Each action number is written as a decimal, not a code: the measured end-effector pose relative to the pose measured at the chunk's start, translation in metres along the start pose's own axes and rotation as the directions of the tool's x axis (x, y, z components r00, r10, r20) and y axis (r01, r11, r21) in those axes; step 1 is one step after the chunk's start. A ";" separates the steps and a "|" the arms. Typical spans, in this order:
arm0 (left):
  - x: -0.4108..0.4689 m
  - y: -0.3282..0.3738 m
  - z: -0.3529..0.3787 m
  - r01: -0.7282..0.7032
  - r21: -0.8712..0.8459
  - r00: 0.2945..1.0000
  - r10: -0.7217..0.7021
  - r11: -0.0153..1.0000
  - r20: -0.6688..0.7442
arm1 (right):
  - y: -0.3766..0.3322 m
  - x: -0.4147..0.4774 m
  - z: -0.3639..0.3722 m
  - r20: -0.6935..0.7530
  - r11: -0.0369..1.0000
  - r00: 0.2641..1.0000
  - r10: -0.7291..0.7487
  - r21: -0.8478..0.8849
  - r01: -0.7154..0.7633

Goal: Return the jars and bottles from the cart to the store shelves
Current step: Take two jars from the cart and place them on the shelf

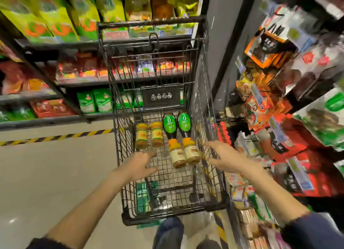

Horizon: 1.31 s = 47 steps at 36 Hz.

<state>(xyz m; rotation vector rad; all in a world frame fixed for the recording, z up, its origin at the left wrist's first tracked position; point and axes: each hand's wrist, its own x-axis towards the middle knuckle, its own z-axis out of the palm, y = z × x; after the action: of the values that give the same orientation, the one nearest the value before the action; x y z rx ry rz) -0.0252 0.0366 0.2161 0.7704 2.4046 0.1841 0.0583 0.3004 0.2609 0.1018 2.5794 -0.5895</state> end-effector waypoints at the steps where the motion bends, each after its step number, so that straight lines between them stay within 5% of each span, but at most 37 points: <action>1: 0.012 -0.002 0.001 -0.002 -0.011 1.000 0.002 1.000 0.021 | 0.002 0.008 0.002 0.011 1.000 1.000 0.021 0.022 -0.021; 8: 0.090 -0.012 0.025 0.059 -0.068 0.989 -0.049 0.996 0.139 | 0.015 0.066 0.014 0.130 0.981 0.984 0.125 0.132 -0.142; 18: 0.181 -0.017 0.091 0.365 -0.193 0.917 -0.317 0.911 0.241 | 0.058 0.144 0.078 0.144 0.895 0.955 0.260 0.336 -0.294; 25: 0.220 -0.006 0.136 0.573 -0.383 0.815 -0.459 0.724 0.353 | 0.075 0.177 0.120 0.149 0.885 0.924 0.351 0.270 -0.380; 33: 0.243 0.005 0.163 0.628 -0.721 0.746 -0.489 0.293 0.452 | 0.095 0.207 0.158 0.091 0.829 0.906 0.413 0.373 -0.416; 47: 0.268 -0.035 0.220 0.632 -0.758 0.734 -0.437 0.161 0.519 | 0.111 0.226 0.175 0.132 0.838 0.906 0.403 0.344 -0.423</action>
<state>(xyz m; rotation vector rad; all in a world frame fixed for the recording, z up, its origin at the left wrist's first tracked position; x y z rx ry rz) -0.0882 0.1493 -0.1081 -0.6242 1.7567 1.0007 -0.0422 0.3185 -0.0277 0.7404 2.2581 -0.8776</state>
